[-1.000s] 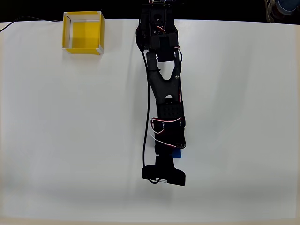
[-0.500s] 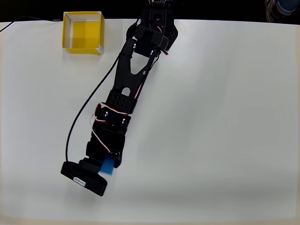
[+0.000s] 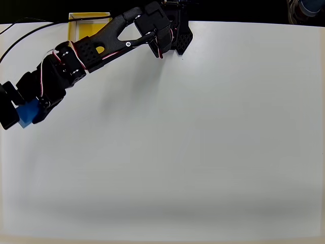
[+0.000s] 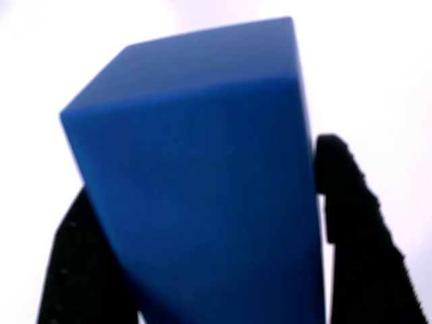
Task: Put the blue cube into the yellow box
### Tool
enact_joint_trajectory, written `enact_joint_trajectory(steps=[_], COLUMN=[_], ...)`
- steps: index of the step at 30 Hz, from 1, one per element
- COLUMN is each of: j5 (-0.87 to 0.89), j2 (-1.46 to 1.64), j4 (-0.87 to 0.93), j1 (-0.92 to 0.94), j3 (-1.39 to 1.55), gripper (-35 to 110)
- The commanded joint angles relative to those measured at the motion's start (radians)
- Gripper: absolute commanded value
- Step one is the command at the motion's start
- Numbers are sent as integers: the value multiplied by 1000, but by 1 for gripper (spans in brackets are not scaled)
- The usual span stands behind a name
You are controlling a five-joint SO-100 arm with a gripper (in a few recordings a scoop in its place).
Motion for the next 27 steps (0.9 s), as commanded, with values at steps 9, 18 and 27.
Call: enact_joint_trajectory(steps=[9, 18, 27], j5=[5, 29, 32], j2=[407, 528, 630], j4=[67, 123, 169], j1=[403, 512, 548], j3=[216, 460, 689], gripper=[15, 14, 14])
